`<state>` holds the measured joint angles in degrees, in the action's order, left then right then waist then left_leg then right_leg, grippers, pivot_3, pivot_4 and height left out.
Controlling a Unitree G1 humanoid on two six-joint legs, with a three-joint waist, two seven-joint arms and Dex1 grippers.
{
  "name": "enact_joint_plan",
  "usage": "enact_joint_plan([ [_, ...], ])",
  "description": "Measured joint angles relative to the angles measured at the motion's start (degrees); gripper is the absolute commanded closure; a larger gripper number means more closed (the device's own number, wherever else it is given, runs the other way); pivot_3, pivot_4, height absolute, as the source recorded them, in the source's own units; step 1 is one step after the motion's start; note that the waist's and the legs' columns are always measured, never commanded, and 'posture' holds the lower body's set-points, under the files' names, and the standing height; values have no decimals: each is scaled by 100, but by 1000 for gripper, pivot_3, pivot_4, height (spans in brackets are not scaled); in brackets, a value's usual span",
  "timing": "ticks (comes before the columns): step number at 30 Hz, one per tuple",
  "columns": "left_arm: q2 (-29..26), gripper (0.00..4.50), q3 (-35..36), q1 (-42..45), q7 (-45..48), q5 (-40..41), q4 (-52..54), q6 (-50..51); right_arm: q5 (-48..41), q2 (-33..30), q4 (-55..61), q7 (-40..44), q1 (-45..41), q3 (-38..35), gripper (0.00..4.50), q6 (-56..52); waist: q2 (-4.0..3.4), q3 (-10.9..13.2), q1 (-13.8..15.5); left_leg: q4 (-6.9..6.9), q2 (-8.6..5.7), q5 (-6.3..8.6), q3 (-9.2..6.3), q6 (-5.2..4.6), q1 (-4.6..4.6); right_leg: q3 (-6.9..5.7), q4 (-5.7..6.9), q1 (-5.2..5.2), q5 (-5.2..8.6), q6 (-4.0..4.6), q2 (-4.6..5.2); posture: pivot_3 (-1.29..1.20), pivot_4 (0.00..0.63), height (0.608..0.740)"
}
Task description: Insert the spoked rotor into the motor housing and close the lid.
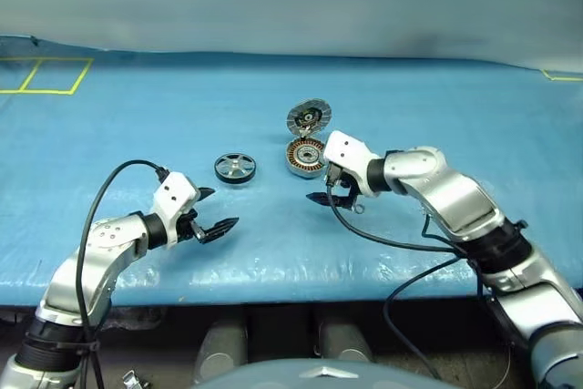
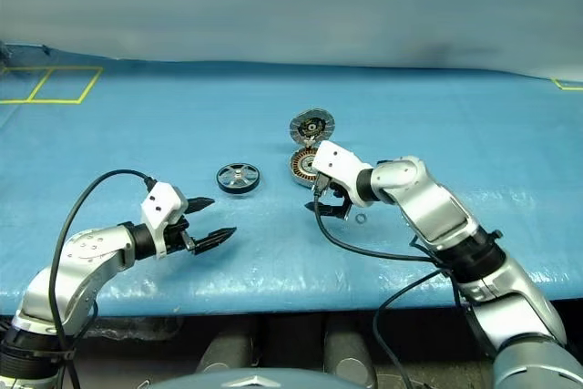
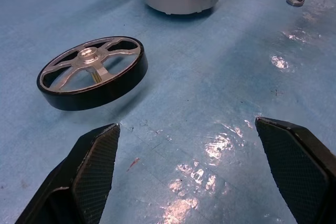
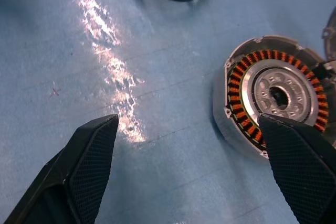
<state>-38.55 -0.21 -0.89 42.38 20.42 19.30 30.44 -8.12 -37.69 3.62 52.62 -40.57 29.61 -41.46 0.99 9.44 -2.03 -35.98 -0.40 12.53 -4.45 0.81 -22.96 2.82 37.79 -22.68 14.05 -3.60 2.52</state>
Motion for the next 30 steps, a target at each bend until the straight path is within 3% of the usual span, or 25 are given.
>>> enact_joint_plan([
  [11,143,0,77,-353,-150,5,293,5,844,940,-2342,761,-1359,427,24,877,-5,16,-14,0,0,0,1,2,0,-1,4,-5,-2,2,1,0,150,740],
  [30,259,0,82,-467,-237,7,338,8,1667,1447,-3757,1113,-1739,373,24,1548,-11,20,-25,0,-1,-2,1,5,1,-1,11,-6,-3,3,0,0,150,740],
])
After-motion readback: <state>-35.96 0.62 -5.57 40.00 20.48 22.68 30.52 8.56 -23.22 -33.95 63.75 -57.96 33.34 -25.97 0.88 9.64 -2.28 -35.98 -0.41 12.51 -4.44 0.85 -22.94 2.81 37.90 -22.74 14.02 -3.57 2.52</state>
